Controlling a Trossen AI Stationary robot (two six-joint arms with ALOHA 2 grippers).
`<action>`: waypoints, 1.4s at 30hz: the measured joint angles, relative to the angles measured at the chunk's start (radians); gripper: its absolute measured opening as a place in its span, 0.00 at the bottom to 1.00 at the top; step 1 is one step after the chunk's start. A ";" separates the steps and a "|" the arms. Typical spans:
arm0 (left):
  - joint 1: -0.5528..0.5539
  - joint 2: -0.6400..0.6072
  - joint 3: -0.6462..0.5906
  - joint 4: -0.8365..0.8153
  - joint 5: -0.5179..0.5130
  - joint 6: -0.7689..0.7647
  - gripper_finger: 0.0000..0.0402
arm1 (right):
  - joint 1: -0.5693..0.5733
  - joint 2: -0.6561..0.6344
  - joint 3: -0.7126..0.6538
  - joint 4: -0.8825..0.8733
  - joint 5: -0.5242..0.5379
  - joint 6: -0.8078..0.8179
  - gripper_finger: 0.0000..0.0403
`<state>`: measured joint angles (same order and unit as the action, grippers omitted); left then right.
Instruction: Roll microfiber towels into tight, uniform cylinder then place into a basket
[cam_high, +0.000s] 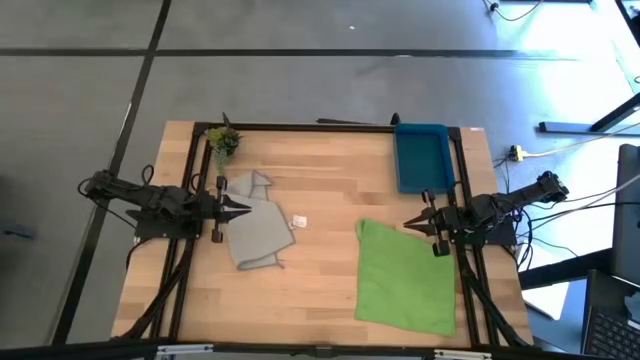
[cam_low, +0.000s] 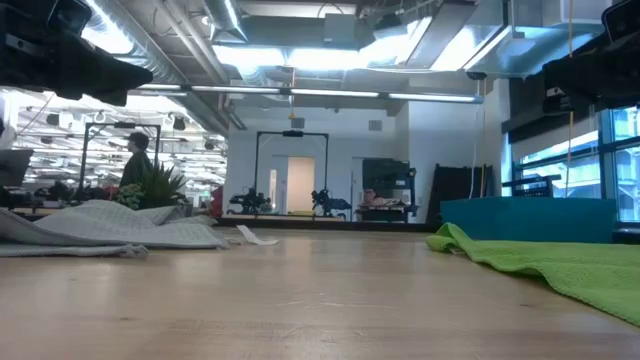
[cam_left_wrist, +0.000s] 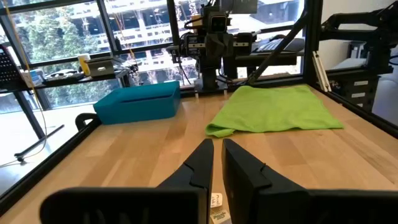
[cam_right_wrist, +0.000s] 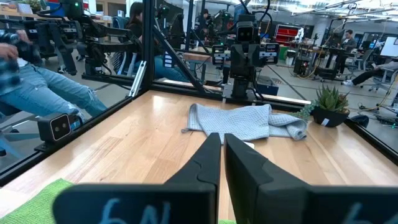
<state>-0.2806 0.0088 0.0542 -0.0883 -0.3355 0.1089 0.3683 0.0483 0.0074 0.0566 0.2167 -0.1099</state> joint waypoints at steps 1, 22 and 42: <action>0.000 0.000 0.000 0.000 0.000 0.000 0.06 | 0.000 0.000 0.000 0.000 0.000 0.000 0.06; 0.000 0.000 0.000 0.000 0.000 0.000 0.06 | -0.001 0.000 0.000 0.165 -0.035 0.066 0.02; 0.000 0.000 0.000 0.000 0.000 0.000 0.06 | -0.001 0.002 0.114 0.133 0.000 -0.153 0.00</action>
<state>-0.2810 0.0088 0.0541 -0.0883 -0.3352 0.1088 0.3672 0.0498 0.1213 0.1900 0.2165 -0.2624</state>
